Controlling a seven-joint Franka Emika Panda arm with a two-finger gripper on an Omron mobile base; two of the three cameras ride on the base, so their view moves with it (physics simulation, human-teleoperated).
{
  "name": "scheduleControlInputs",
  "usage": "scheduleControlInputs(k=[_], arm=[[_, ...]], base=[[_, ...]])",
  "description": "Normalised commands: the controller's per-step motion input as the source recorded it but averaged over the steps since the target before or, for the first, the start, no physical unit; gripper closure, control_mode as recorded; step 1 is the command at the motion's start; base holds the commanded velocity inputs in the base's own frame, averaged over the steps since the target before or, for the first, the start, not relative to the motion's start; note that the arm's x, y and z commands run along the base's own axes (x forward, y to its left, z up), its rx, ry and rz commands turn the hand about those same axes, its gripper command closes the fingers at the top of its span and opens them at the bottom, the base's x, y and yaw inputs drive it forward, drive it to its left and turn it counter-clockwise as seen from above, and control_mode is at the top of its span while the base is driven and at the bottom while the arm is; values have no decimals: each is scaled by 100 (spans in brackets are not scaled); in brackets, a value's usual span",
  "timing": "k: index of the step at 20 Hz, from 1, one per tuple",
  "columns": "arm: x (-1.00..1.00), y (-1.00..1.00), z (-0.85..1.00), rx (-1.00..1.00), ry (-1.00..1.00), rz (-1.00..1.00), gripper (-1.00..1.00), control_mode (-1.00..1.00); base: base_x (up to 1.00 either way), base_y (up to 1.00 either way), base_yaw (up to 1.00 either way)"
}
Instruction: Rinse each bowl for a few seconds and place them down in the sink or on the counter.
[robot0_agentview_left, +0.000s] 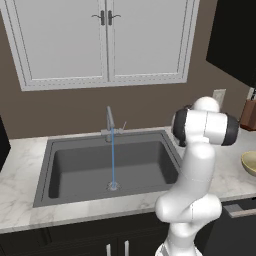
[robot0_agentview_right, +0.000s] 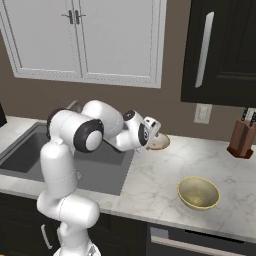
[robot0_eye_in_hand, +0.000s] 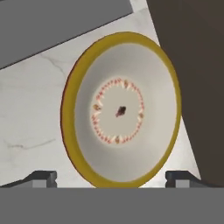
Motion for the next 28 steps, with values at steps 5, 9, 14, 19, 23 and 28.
scheduleControlInputs(k=[5,9,14,19,23,28], arm=[[-21,0,18,0,-4,-17,-100,-100],[-19,0,22,0,-5,-17,-100,-100],[-25,0,17,0,-4,-16,-100,-100],[-30,-2,16,-1,-5,-13,-100,-100],[-30,-3,19,0,-4,-13,-100,-100],[-29,-2,19,-1,-5,-13,-100,-100]], base=[[0,0,0],[0,0,0],[0,0,0],[0,0,0],[0,0,0],[0,0,0]])
